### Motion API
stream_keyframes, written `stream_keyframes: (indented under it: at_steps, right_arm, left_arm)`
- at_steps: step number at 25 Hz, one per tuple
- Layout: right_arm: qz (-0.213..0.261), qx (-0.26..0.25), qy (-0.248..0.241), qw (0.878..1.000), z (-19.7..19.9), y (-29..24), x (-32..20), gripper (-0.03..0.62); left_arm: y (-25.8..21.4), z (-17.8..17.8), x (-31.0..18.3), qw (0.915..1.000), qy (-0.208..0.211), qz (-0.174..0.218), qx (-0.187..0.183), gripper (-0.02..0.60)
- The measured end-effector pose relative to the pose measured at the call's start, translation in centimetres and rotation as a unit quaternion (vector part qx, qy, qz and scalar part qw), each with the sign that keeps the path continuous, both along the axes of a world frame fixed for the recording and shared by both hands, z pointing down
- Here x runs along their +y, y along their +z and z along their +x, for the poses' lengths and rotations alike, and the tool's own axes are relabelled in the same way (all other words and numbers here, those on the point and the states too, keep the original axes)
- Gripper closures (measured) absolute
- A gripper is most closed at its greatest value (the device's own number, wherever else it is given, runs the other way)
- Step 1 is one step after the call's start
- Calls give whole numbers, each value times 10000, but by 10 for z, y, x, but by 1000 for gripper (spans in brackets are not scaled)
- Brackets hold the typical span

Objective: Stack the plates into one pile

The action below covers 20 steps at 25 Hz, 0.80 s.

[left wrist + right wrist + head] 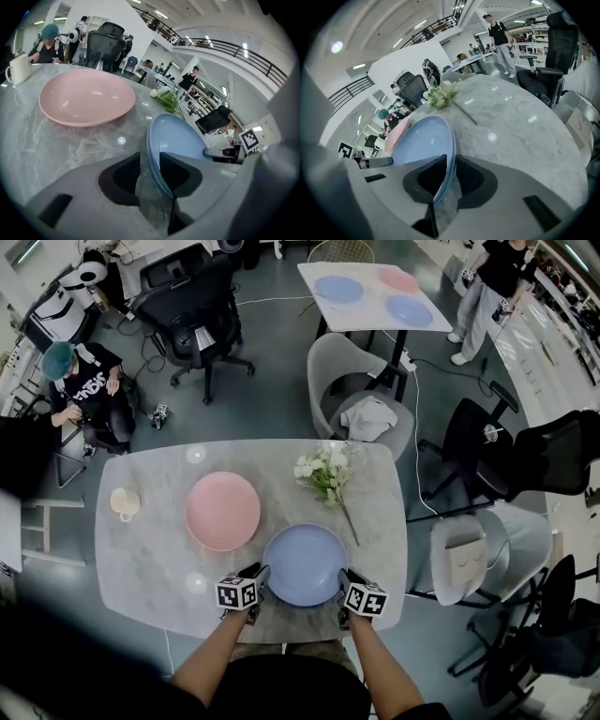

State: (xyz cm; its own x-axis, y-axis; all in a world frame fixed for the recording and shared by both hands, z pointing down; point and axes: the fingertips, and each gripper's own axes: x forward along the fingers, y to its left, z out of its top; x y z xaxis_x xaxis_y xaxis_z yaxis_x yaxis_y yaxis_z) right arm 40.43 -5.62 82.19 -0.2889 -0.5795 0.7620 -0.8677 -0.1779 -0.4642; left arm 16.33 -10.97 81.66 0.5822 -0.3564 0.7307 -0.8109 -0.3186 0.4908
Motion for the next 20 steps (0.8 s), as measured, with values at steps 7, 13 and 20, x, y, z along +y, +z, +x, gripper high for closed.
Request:
stream_keyframes:
  at_steps: [7, 13, 20]
  right_arm:
    - [-146, 94, 200, 9997, 0, 7, 1, 539]
    - [-185, 192, 414, 9988, 0, 7, 0, 548]
    - [-254, 217, 520, 9981, -12, 6, 5, 553]
  left_arm:
    - [7, 9, -2, 9996, 91, -268, 21, 480]
    - [9, 8, -3, 9986, -152, -448, 234, 508]
    - [3, -4, 1, 9990, -120, -393, 145, 511]
